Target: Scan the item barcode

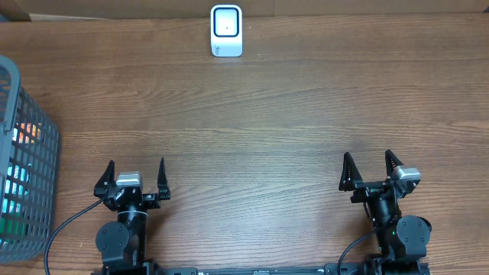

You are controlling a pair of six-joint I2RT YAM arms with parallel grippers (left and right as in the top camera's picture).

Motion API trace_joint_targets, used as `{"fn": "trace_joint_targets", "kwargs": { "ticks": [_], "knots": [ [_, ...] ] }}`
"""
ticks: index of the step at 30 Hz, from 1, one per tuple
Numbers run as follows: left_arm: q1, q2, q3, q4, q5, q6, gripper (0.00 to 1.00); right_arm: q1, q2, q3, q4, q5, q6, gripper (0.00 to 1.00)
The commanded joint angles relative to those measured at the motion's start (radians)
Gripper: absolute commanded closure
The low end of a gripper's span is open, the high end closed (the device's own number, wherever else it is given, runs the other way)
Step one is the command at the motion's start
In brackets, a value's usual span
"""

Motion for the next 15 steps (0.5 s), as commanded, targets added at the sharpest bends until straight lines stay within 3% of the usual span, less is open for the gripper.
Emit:
{"fn": "trace_joint_targets", "kwargs": {
  "ticks": [1, 15],
  "knots": [
    [-0.006, -0.011, -0.004, -0.003, -0.013, 0.003, 0.01, -0.007, -0.010, -0.011, 0.003, -0.001, -0.001, 0.00],
    [-0.006, -0.011, -0.004, -0.005, -0.046, 0.021, 0.00, -0.007, -0.010, -0.011, 0.003, -0.001, -0.001, 0.00]
  ]
}}
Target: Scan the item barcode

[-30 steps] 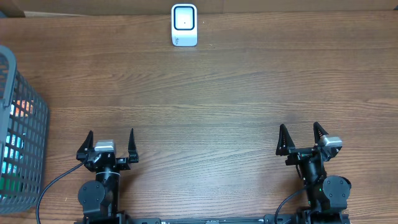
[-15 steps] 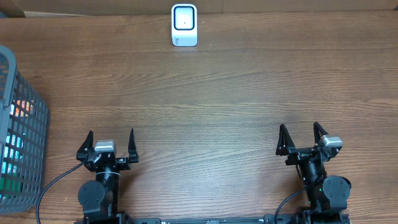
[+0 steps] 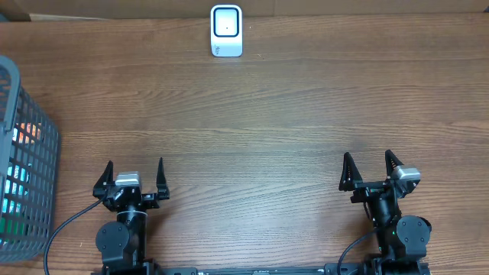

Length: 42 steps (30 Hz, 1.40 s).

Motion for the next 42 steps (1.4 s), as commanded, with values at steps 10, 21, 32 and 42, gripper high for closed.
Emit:
{"fn": "trace_joint_targets", "kwargs": {
  "ticks": [10, 21, 32, 42],
  "knots": [
    [-0.006, -0.011, -0.004, 0.000, -0.051, 0.019, 0.00, -0.007, -0.010, -0.010, 0.003, 0.018, -0.001, 0.00],
    [-0.006, 0.008, 0.119, -0.039, -0.025, -0.007, 0.00, -0.007, -0.010, -0.010, 0.033, 0.028, -0.005, 0.00],
    [-0.006, 0.475, 0.719, -0.348, 0.112, -0.007, 0.00, -0.007, -0.010, -0.010, 0.033, 0.090, -0.005, 0.00],
    [-0.006, 0.973, 1.366, -0.827, 0.263, -0.006, 0.00, -0.007, -0.010, -0.010, 0.024, 0.090, -0.005, 0.00]
  ]
}}
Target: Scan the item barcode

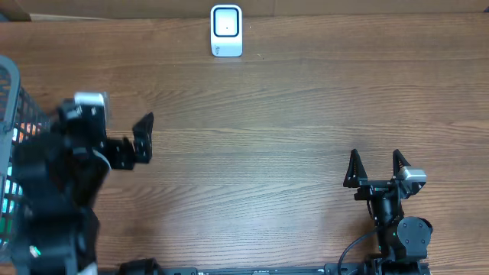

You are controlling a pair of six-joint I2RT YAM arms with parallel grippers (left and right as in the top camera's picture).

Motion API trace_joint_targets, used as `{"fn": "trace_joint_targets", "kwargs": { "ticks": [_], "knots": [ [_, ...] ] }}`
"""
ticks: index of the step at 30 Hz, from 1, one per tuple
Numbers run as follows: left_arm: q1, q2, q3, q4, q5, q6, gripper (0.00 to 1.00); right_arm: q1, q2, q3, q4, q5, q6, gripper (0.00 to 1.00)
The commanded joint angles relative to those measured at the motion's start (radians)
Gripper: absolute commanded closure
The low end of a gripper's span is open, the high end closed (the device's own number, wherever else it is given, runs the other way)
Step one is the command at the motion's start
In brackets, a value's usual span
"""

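The white barcode scanner [227, 30] stands at the far edge of the table, its window facing up. At the left edge is a grey mesh basket [6, 76] holding orange [29, 128], teal and green items, partly hidden by my left arm. The left gripper [105, 122] is raised and blurred beside the basket's right wall. One dark finger [144, 131] sticks out to the right, and the jaws look spread with nothing in them. My right gripper [374, 164] stands open at the near right, holding nothing.
A brown wooden table [290, 107] spans the view. The basket takes up the left edge. My right arm's base [405, 233] sits at the near edge, with a cable beside it.
My left arm has left its rest pose at the near left. It now stands higher and farther left, by the basket. The right gripper has shifted very slightly.
Both grippers rested open at the near edge in the two earlier moments, with only a tiny shift of the left one. Now the left arm is up beside the basket, and the right stays near its rest place.
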Motion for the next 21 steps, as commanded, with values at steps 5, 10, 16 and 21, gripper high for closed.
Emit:
{"fn": "trace_joint_targets", "kwargs": {
  "ticks": [5, 10, 16, 21],
  "knots": [
    [-0.006, 0.239, 0.278, -0.185, 0.079, -0.004, 0.00, -0.007, -0.008, -0.010, -0.005, 0.010, -0.004, 0.00],
    [-0.005, 0.290, 0.280, -0.179, 0.212, 0.013, 0.00, -0.007, -0.008, -0.010, -0.005, 0.010, -0.004, 0.00],
    [0.074, 0.297, 0.409, -0.155, 0.218, -0.101, 0.00, -0.007, -0.006, -0.010, -0.030, 0.010, -0.004, 0.00],
    [0.319, 0.315, 0.539, -0.267, 0.120, -0.187, 0.00, -0.007, -0.006, -0.010, -0.030, 0.010, -0.004, 0.00]
  ]
}}
